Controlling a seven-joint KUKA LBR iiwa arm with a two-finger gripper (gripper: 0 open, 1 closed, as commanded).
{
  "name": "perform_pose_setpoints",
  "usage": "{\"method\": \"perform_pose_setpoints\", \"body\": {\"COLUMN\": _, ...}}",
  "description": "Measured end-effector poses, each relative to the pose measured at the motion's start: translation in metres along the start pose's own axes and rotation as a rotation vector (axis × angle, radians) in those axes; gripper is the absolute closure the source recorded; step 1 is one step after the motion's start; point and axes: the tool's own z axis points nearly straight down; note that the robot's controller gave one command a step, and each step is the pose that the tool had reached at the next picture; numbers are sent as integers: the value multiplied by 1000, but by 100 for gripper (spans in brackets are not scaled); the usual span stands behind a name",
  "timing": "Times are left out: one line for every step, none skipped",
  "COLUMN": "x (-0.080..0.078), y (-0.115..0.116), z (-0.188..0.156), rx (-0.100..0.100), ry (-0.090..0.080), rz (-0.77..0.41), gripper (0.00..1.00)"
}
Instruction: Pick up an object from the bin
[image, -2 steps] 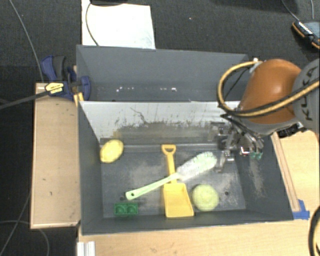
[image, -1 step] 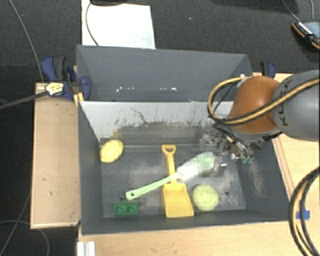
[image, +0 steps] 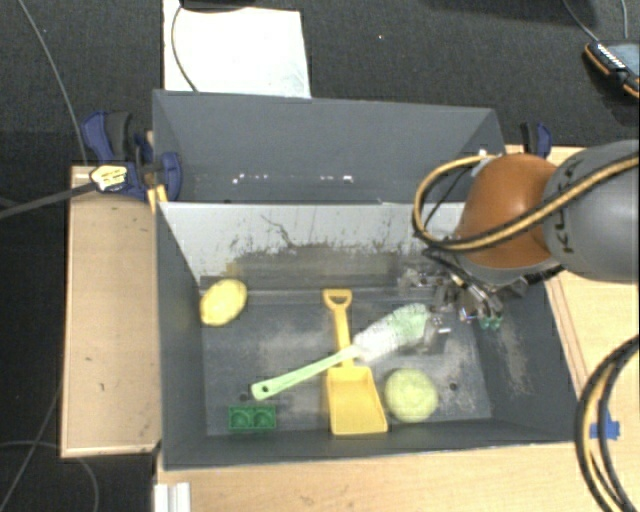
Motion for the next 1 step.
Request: {"method": "perform_pose_setpoints", "body": {"x": 11, "y": 52, "z": 13, "rx": -2, "ry": 0, "rz": 103, "gripper": 0}}
